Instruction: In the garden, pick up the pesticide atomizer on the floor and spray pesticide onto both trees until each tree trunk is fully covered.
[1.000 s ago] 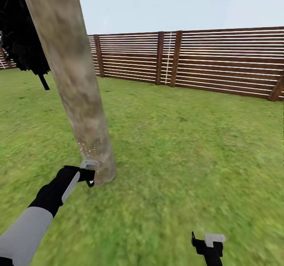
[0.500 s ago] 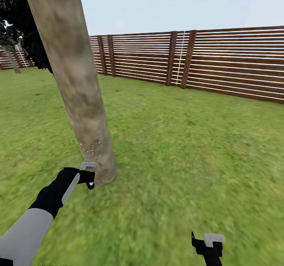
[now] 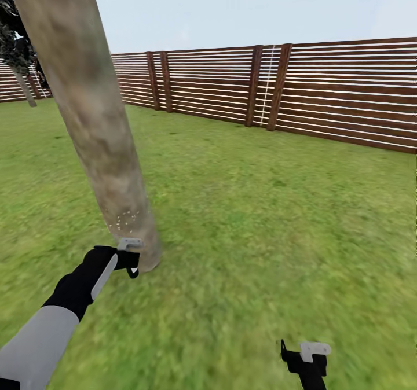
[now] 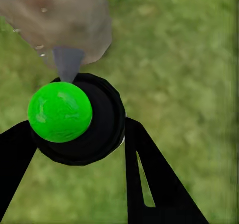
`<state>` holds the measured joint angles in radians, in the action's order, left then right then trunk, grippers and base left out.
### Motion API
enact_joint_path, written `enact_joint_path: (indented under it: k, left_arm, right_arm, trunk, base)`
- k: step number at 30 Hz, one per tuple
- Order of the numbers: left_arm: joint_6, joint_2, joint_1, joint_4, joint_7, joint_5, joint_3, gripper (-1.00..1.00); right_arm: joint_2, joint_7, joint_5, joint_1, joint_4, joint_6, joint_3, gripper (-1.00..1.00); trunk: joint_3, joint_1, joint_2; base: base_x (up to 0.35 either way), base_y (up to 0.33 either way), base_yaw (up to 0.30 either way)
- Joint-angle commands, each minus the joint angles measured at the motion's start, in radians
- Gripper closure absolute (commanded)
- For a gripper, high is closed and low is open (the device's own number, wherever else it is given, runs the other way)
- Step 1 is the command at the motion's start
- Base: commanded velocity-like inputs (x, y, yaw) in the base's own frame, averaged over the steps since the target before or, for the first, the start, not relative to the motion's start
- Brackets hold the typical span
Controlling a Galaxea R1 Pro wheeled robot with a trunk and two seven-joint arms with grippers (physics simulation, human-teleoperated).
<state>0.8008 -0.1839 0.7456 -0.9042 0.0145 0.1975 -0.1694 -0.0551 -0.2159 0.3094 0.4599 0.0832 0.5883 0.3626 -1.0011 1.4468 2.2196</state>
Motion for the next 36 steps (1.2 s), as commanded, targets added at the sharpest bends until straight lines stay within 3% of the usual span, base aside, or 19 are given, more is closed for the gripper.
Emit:
enact_joint_path:
  k: [1,5,14,27,31,36]
  left_arm:
    - [0.003,-0.006,0.0,0.028,-0.002,0.004,-0.001,1.0]
    - [-0.001,-0.014,0.0,0.11,-0.023,0.001,0.015,1.0]
    - [-0.002,-0.003,0.0,0.117,-0.048,-0.004,0.016,1.0]
    - [-0.006,-0.019,0.0,0.183,-0.049,-0.006,0.033,1.0]
    - [-0.007,-0.04,0.0,0.185,-0.115,0.003,0.034,1.0]
    - [-0.023,-0.031,0.0,0.184,-0.121,0.011,0.038,1.0]
  right_arm:
    - [0.0,-0.005,0.005,0.0,0.001,0.0,0.009,-1.0]
    - [0.0,-0.005,0.005,0.0,0.001,0.001,0.01,-1.0]
    - [0.0,-0.005,0.005,0.0,0.0,0.001,0.01,-1.0]
    - [0.0,-0.005,0.004,0.0,0.0,0.001,0.01,-1.0]
    - [0.0,-0.005,0.004,0.0,0.0,0.001,0.01,-1.0]
    - [0.0,-0.005,0.004,0.0,0.0,0.001,0.01,-1.0]
  trunk:
    - [-0.001,0.0,0.0]
    - [-0.001,0.0,0.0]
    - [-0.001,0.0,0.0]
    - [-0.001,0.0,0.0]
    - [-0.001,0.0,0.0]
    - [-0.001,0.0,0.0]
  base:
    - [0.001,-0.278,0.0]
    - [0.0,-0.278,0.194]
    - [0.001,-0.278,0.251]
    - [0.083,-0.278,0.063]
    - [0.123,-0.275,0.275]
    - [0.158,-0.259,0.276]
